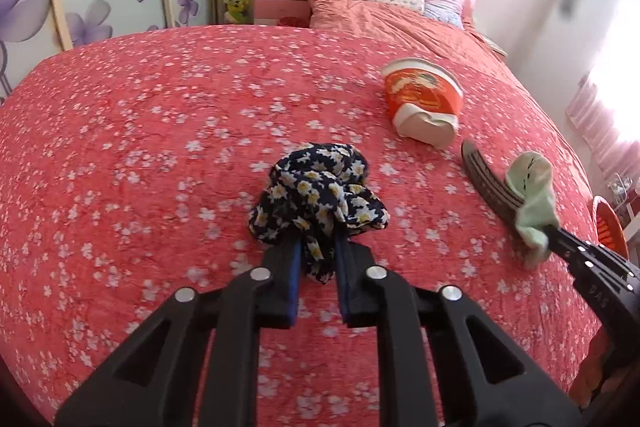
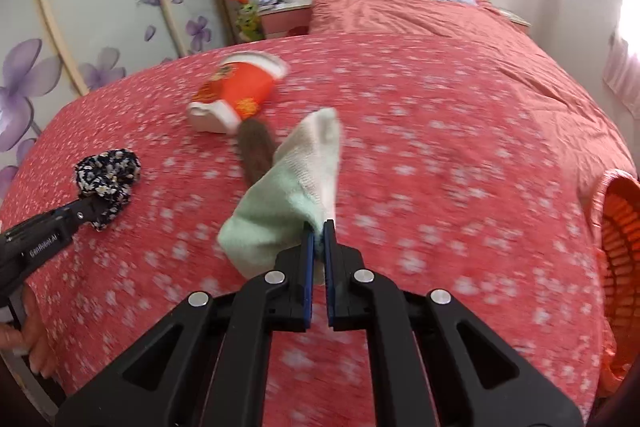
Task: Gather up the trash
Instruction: 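Lift the floral cloth with the left tool while the right tool lifts the mint sock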
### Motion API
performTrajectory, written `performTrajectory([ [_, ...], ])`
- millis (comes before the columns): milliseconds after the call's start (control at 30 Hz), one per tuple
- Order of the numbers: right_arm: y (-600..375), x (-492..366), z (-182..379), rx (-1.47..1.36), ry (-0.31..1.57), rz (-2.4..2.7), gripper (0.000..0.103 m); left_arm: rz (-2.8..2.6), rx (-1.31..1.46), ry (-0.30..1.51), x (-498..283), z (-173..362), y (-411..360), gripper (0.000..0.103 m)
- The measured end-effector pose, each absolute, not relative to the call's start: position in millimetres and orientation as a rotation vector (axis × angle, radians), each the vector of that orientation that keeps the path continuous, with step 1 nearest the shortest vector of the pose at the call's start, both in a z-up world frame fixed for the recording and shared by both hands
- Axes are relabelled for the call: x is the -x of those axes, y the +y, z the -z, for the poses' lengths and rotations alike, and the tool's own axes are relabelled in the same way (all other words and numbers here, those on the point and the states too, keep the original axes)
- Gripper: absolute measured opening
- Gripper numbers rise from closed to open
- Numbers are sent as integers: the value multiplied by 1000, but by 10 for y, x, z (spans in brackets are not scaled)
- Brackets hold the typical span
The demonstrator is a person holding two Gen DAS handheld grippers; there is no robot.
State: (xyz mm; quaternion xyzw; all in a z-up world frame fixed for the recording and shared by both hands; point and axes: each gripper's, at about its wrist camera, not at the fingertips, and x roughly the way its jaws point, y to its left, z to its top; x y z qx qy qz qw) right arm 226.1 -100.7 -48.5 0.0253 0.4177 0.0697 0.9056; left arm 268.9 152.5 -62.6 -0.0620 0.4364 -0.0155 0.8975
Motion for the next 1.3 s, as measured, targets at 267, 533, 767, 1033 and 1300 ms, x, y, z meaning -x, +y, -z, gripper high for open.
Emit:
performTrajectory([
  [267, -1283, -2097, 443, -79, 868, -152, 24, 138, 79, 882, -2563, 593, 1225, 14],
  [533, -1241, -2257, 415, -94, 840, -145, 57, 57, 129, 895, -2618, 583, 1334, 60],
  [767, -1363, -2232, 405, -126, 844, -164, 6, 36, 106, 899, -2737, 580, 1263, 60],
  [1033, -1552, -2035, 282, -56, 797, -67, 6, 27, 64, 895, -2781, 602, 1129, 60],
  [1300, -1735, -2262, 516, -102, 881, -42, 25, 23, 47, 901, -2886, 650, 992, 60],
])
